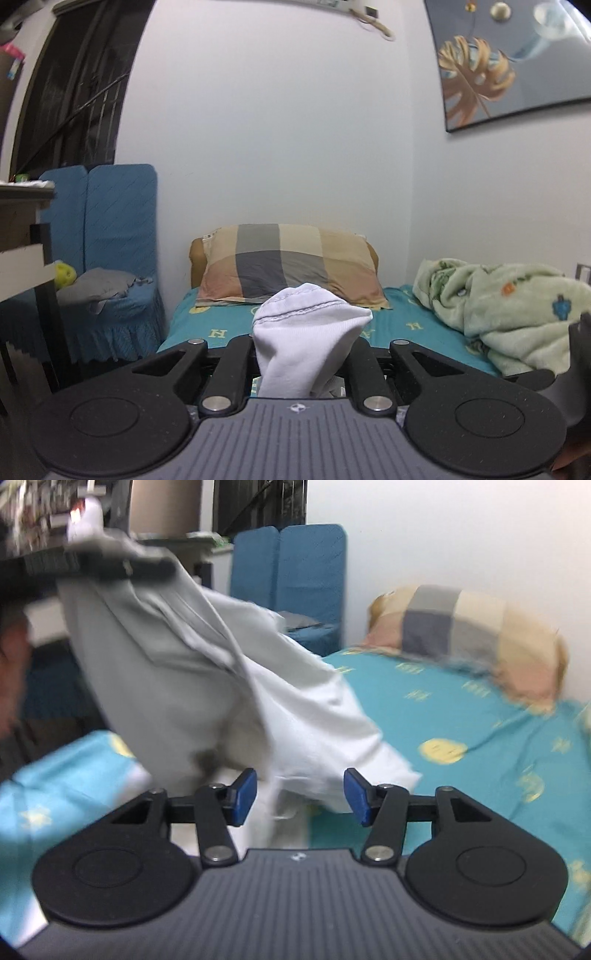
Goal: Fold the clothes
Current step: 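Lift the shirt by both shoulders with both grippers, shaking it open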
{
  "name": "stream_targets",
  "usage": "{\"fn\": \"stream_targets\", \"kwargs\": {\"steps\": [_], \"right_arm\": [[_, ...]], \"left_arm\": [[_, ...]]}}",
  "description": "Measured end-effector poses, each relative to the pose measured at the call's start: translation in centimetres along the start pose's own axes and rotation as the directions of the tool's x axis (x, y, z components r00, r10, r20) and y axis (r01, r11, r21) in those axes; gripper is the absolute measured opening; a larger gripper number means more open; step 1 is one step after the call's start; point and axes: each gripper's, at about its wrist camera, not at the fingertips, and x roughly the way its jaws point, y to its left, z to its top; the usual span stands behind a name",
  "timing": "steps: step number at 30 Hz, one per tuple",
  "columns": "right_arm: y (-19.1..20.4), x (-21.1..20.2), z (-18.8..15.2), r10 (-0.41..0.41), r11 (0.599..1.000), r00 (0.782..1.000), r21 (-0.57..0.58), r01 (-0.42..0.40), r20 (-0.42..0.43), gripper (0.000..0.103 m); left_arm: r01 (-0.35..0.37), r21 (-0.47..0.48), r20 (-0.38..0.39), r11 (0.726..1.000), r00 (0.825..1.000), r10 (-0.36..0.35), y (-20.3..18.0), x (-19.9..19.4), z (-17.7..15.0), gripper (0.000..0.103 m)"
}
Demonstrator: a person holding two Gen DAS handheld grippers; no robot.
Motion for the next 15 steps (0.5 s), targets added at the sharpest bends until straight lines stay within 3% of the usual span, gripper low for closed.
{"fn": "stream_targets", "kwargs": {"steps": [2, 4, 10, 12, 15], "right_arm": [[1.2, 0.6, -0.6, -0.080, 0.984, 0.997, -0.158, 0.082, 0.019, 0.055], [2.3, 1.0, -1.1, -0.128, 0.939, 0.990, -0.315, 0.139, 0.056, 0.055], [4.4, 2.7, -2.4, -0.063, 0.780, 0.994, -0.616, 0.107, 0.093, 0.053], [4.1, 3.1, -2.2, -0.072, 0.788, 0.993, -0.604, 0.115, 0.095, 0.051], [2.8, 2.8, -1.6, -0.077, 0.869, 0.992, -0.481, 0.116, 0.100, 0.015]], "left_arm": [[-0.001, -0.019, 0.001, 1.000, 1.000, 0.001, 0.9, -0.6, 0.4, 0.014], [0.002, -0.031, 0.003, 1.000, 1.000, -0.002, 1.4, -0.8, 0.7, 0.014], [0.064, 0.058, -0.031, 0.996, 0.998, -0.062, 1.4, -0.5, -0.2, 0.014], [0.066, 0.041, -0.036, 0.997, 0.997, -0.065, 2.0, -0.6, -0.4, 0.014], [0.068, 0.010, -0.044, 0.998, 0.997, -0.067, 2.8, -0.6, -0.6, 0.014]]}}
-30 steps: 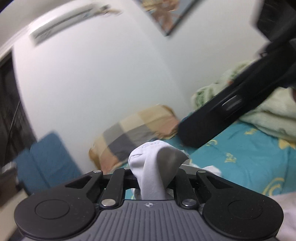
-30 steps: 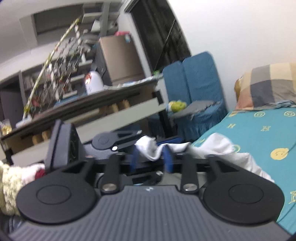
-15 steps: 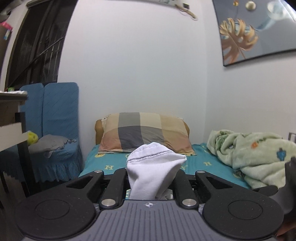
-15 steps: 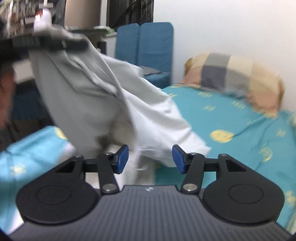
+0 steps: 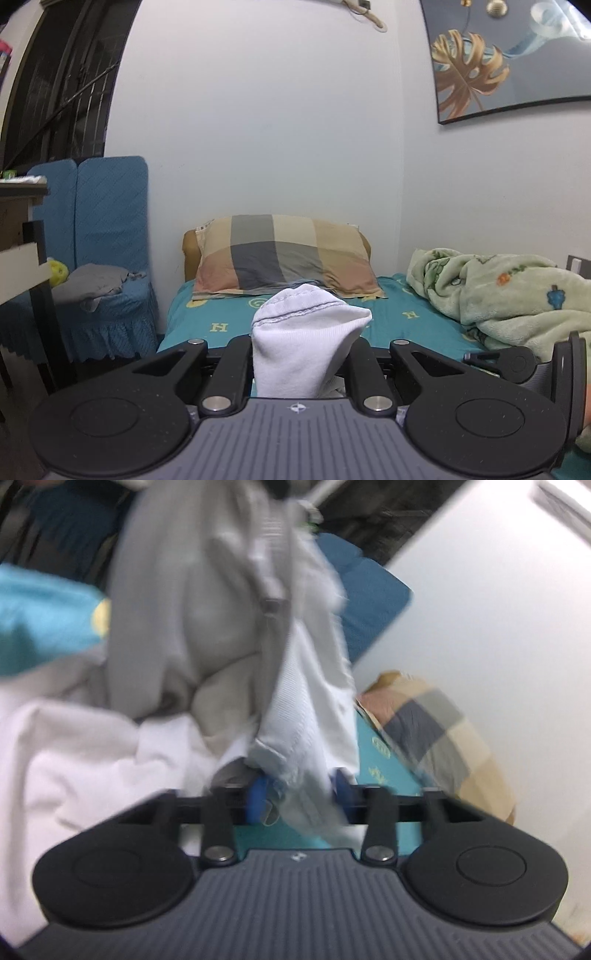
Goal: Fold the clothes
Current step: 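Lift the shirt by both shoulders with both grippers, shaking it open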
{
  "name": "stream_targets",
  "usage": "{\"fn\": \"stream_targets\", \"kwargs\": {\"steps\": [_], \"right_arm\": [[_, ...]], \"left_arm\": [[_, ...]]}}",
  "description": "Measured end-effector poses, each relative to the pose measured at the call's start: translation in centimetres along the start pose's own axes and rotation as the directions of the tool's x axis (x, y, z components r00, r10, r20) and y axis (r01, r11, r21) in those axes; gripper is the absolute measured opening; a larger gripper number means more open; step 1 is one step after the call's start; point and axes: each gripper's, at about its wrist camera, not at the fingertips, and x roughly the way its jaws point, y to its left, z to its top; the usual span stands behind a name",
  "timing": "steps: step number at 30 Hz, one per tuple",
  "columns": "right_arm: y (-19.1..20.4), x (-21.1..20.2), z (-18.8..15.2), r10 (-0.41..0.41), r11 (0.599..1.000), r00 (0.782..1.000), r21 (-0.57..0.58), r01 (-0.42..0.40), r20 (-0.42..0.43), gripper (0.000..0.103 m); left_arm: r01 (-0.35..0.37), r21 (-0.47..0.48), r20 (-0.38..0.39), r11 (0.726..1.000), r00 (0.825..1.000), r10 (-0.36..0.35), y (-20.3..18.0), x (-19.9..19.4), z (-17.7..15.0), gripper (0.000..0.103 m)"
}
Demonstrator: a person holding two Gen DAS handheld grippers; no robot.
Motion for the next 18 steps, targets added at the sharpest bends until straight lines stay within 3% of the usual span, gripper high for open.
{"fn": "stream_targets", "kwargs": {"steps": [4, 9, 11, 13, 15, 18], "right_arm": [[-3.3, -1.6, 0.7, 0.060, 0.959, 0.995, 0.272, -0.079, 0.076, 0.014], [-7.3, -3.7, 1.7, 0.038, 0.828, 0.981, 0.544, -0.138, 0.191, 0.013], [-8.3, -4.4, 2.1, 0.021, 0.781, 0.975, 0.605, -0.153, 0.220, 0.013], [-9.2, -5.0, 2.6, 0.007, 0.740, 0.970, 0.652, -0.167, 0.241, 0.013], [-9.6, -5.4, 2.7, -0.007, 0.714, 0.968, 0.679, -0.171, 0.252, 0.013], [-9.9, -5.5, 2.8, -0.018, 0.694, 0.966, 0.699, -0.173, 0.257, 0.013]], "left_arm": [[0.038, -0.024, 0.001, 0.999, 0.999, -0.038, 0.7, 0.3, -0.3, 0.015], [0.085, -0.004, -0.019, 0.996, 0.996, -0.085, 0.8, 0.5, -1.0, 0.024], [0.082, 0.012, -0.054, 0.997, 0.995, -0.081, 0.8, 0.8, -1.3, 0.045], [0.049, 0.026, -0.118, 0.998, 0.992, -0.045, 0.7, 1.5, -1.6, 0.047], [0.058, 0.031, -0.148, 0.998, 0.987, -0.053, 1.0, 1.8, -2.2, 0.054], [0.058, 0.057, -0.174, 0.997, 0.984, -0.048, 0.9, 1.7, -2.7, 0.060]]}}
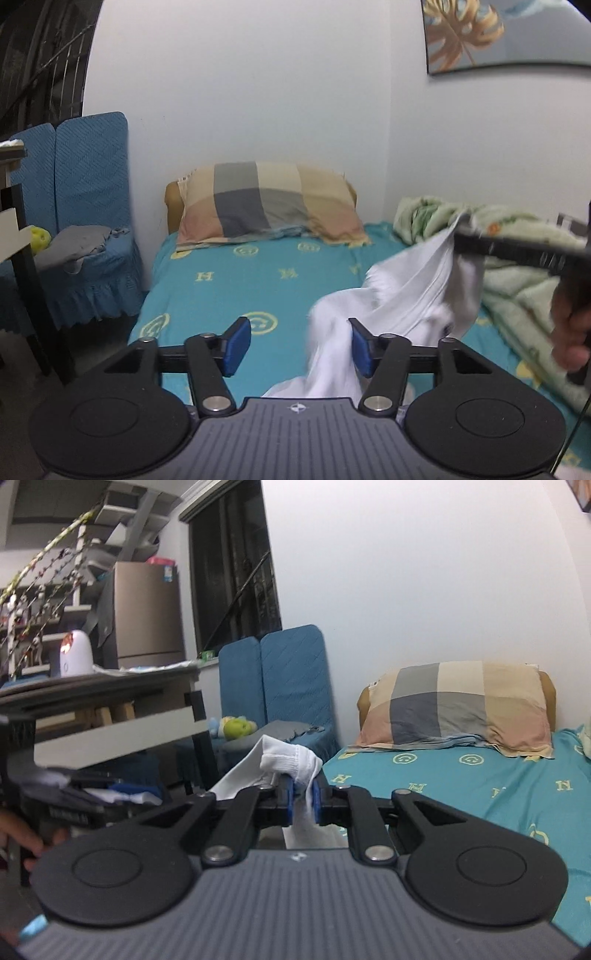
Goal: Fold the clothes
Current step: 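Lift the shirt by both shoulders with both grippers, shaking it open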
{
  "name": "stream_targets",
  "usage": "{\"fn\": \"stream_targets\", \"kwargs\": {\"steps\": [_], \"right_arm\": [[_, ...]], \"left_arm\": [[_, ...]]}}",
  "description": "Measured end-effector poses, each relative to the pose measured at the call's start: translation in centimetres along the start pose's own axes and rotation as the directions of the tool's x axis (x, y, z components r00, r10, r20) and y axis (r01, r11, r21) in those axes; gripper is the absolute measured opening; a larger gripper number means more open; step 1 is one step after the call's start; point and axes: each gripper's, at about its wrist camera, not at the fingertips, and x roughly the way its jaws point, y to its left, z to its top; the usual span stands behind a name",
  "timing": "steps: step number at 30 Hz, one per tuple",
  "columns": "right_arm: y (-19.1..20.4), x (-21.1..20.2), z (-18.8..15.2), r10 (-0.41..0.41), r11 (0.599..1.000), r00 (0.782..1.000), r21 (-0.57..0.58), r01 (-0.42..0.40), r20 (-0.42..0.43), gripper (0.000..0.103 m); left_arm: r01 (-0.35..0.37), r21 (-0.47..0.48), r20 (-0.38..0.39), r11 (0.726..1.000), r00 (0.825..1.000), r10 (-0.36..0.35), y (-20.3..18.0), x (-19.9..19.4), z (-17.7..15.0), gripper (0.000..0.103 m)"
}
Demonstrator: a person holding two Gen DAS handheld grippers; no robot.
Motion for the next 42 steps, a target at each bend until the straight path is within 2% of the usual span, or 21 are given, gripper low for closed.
{"fn": "stream_targets", "kwargs": {"steps": [4, 8, 11, 14, 16, 19, 21, 23, 24, 26, 28, 31, 35, 42], "right_arm": [[0.0, -0.1, 0.1, -0.005, 1.000, 1.000, 0.031, 0.004, 0.009, 0.013], [-0.4, -0.2, -0.1, -0.007, 0.998, 1.000, 0.058, 0.007, 0.010, 0.013], [-0.5, -0.4, -0.1, -0.006, 0.998, 1.000, 0.067, 0.005, 0.014, 0.013], [-0.7, -0.6, 0.0, -0.007, 0.997, 1.000, 0.074, 0.006, 0.021, 0.013], [-0.8, -0.8, 0.1, -0.011, 0.997, 1.000, 0.079, 0.008, 0.027, 0.013], [-1.0, -0.8, -0.1, -0.019, 0.996, 0.999, 0.084, 0.017, 0.027, 0.013], [-1.2, -0.8, -0.1, -0.027, 0.996, 0.999, 0.088, 0.025, 0.027, 0.013], [-1.3, -0.8, -0.2, -0.036, 0.995, 0.999, 0.092, 0.033, 0.027, 0.013], [-1.2, -1.0, -0.2, -0.042, 0.995, 0.999, 0.091, 0.039, 0.029, 0.013], [-1.0, -1.4, 0.0, -0.055, 0.995, 0.998, 0.088, 0.052, 0.032, 0.013], [-0.5, -2.4, 0.5, -0.066, 0.995, 0.997, 0.083, 0.062, 0.045, 0.013], [0.8, -4.8, 2.0, -0.074, 0.995, 0.994, 0.071, 0.068, 0.084, 0.013], [3.6, -9.0, 5.2, -0.070, 0.997, 0.985, 0.042, 0.064, 0.159, 0.013], [9.9, -17.3, 13.6, -0.034, 0.994, 0.959, -0.091, 0.062, 0.281, 0.012]], "left_arm": [[0.064, 0.033, 0.038, 0.997, 0.997, -0.065, -0.7, -2.1, 0.1, 0.061], [0.126, 0.104, 0.076, 0.986, 0.988, -0.134, -3.0, -4.1, 0.2, 0.075], [0.113, 0.176, 0.021, 0.978, 0.993, -0.118, -4.5, -3.2, -0.5, 0.076], [0.083, 0.158, -0.056, 0.984, 0.996, -0.075, -4.0, -1.2, -1.4, 0.076], [0.105, 0.129, -0.101, 0.986, 0.991, -0.092, -3.0, 0.0, -1.7, 0.074], [0.140, 0.101, -0.139, 0.985, 0.982, -0.125, -2.0, 0.9, -2.3, 0.066], [0.160, 0.105, -0.146, 0.982, 0.979, -0.144, -1.8, 0.9, -2.3, 0.050], [0.178, 0.111, -0.151, 0.978, 0.975, -0.160, -1.8, 1.0, -2.2, 0.015], [0.169, 0.108, -0.142, 0.980, 0.978, -0.153, -1.9, 1.0, -2.0, 0.009], [0.125, 0.101, -0.092, 0.987, 0.989, -0.116, -2.2, 0.8, -1.4, 0.009], [0.079, 0.070, -0.009, 0.994, 0.997, -0.079, -2.0, -0.2, -0.4, 0.008], [0.030, -0.031, 0.143, 0.999, 0.989, -0.026, -1.3, -3.0, 1.7, 0.007], [-0.013, -0.118, 0.313, 0.993, 0.949, 0.050, -1.7, -8.4, 4.5, 0.007], [-0.031, -0.050, 0.482, 0.998, 0.875, 0.051, -4.6, -19.1, 11.9, 0.006]]}}
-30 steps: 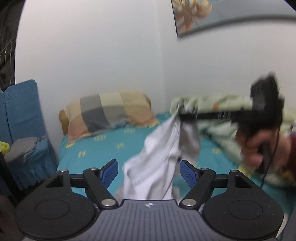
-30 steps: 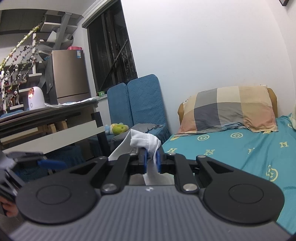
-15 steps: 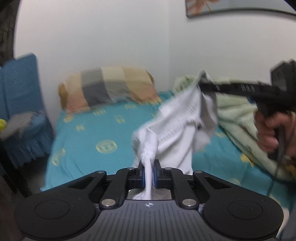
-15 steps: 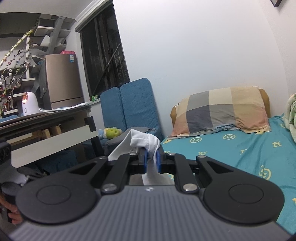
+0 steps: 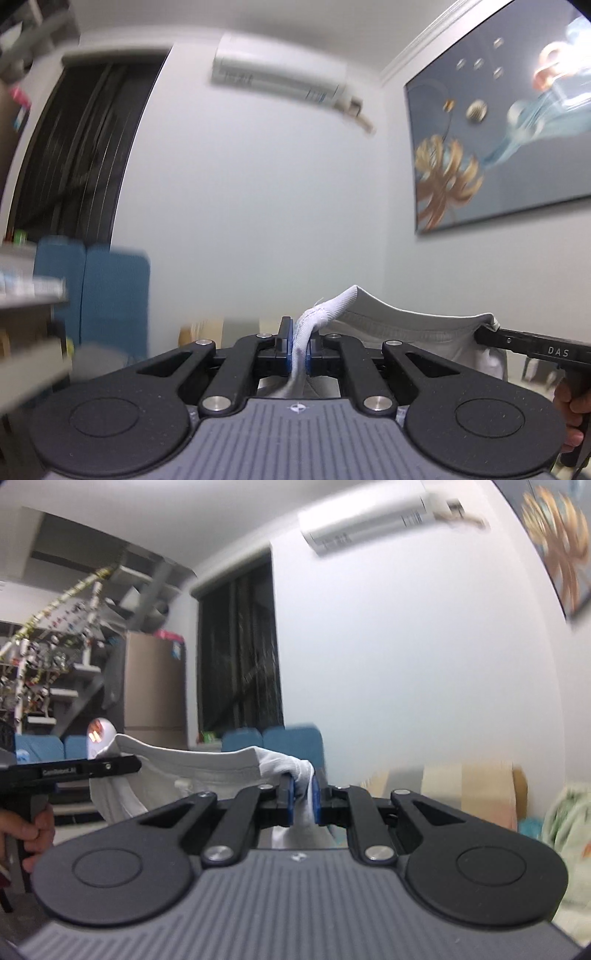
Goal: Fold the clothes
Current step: 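Lift the shirt by both shoulders with both grippers, shaking it open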
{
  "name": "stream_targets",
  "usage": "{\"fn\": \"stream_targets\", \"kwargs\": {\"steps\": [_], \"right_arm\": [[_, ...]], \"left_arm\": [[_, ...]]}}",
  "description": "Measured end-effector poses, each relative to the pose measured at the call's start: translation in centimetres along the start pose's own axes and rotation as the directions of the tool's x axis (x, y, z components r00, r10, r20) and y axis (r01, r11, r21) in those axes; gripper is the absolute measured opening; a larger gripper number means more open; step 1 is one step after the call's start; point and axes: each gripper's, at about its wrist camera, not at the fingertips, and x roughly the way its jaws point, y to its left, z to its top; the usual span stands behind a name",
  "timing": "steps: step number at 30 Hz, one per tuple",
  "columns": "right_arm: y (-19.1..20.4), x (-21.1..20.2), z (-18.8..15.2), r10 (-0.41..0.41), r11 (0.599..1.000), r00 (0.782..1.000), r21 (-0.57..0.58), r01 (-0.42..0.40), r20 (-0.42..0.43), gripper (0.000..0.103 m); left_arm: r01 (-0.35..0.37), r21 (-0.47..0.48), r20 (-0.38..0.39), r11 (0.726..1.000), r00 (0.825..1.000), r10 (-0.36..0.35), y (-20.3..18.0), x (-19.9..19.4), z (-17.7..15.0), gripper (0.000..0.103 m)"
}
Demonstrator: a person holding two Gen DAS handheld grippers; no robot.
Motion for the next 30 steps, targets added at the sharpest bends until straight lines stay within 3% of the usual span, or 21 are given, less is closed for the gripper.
{"fn": "stream_targets", "kwargs": {"steps": [6, 10, 17, 21, 23, 30], "right_arm": [[4.4, -6.0, 10.0, 0.009, 0.996, 0.991, -0.092, 0.003, 0.136, 0.012], [6.7, -10.2, 15.8, 0.013, 0.992, 0.975, -0.128, 0.015, 0.220, 0.012], [9.4, -14.9, 23.7, 0.010, 0.984, 0.950, -0.169, 0.045, 0.313, 0.012], [8.8, -14.2, 24.3, -0.022, 0.980, 0.955, -0.182, 0.079, 0.295, 0.012], [7.9, -13.0, 23.3, -0.033, 0.982, 0.965, -0.172, 0.080, 0.260, 0.012], [2.6, -4.8, 17.1, -0.099, 0.982, 0.989, -0.152, 0.114, 0.107, 0.012]], "left_arm": [[0.029, 0.059, 0.133, 0.998, 0.990, -0.036, -4.3, -6.6, 10.0, 0.006], [0.045, 0.124, 0.217, 0.991, 0.974, -0.071, -8.3, -12.3, 15.8, 0.006], [0.036, 0.212, 0.313, 0.977, 0.944, -0.103, -14.0, -17.9, 23.8, 0.006], [0.015, 0.207, 0.289, 0.978, 0.954, -0.076, -15.2, -17.1, 24.4, 0.006], [0.004, 0.197, 0.262, 0.980, 0.963, -0.056, -14.5, -14.6, 24.0, 0.006], [-0.039, 0.141, 0.104, 0.989, 0.994, 0.024, -10.0, -3.0, 16.7, 0.006]]}}
